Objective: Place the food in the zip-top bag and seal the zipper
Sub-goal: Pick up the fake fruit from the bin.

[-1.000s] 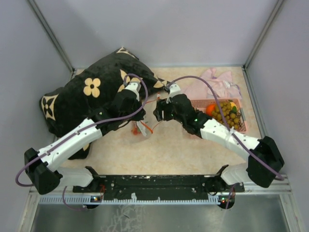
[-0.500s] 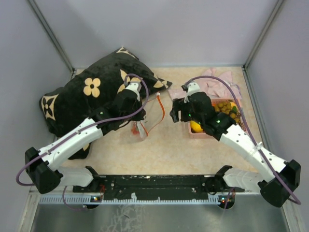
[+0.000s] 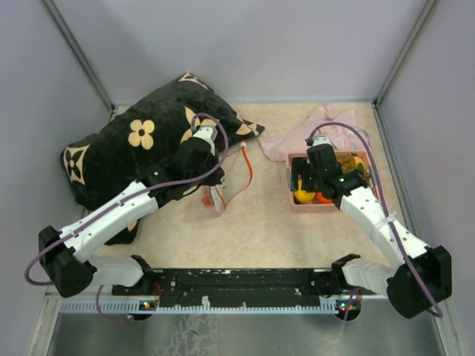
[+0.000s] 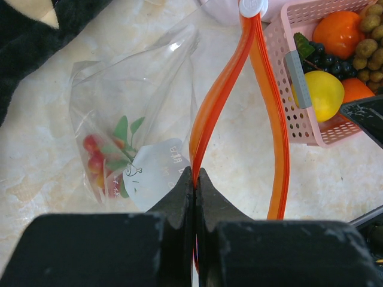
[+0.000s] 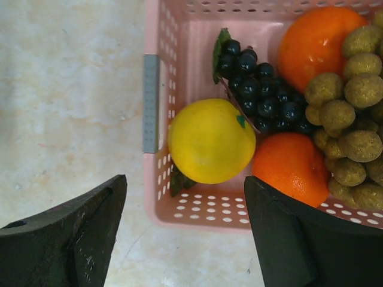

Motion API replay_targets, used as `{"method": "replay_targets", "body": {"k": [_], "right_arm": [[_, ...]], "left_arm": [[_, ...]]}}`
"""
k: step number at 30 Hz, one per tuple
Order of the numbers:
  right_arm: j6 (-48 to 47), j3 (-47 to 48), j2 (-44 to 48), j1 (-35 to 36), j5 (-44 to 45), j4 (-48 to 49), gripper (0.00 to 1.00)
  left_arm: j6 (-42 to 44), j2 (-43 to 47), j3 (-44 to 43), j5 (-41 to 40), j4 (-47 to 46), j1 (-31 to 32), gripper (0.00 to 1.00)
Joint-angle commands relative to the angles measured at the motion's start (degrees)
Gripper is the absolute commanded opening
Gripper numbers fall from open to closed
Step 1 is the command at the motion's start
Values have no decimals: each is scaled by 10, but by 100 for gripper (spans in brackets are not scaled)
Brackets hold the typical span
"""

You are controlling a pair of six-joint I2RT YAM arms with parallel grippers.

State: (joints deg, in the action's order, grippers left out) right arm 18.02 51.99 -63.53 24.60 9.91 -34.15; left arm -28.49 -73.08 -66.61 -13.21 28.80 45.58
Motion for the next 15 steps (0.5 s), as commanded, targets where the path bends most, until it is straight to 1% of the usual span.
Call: {"method": "replay_targets", "body": {"k": [1, 6, 15], "right_arm": [[-4, -17, -19, -24, -4, 13, 80], [-5, -45, -39, -52, -13, 42, 81], [-10, -58, -96, -60, -16, 84, 81]], "left_arm": [[2, 5, -3, -3, -2, -3, 0], [2, 4, -4, -2, -2, -3, 0], [2, 3, -4, -1, -1, -2, 0]]}}
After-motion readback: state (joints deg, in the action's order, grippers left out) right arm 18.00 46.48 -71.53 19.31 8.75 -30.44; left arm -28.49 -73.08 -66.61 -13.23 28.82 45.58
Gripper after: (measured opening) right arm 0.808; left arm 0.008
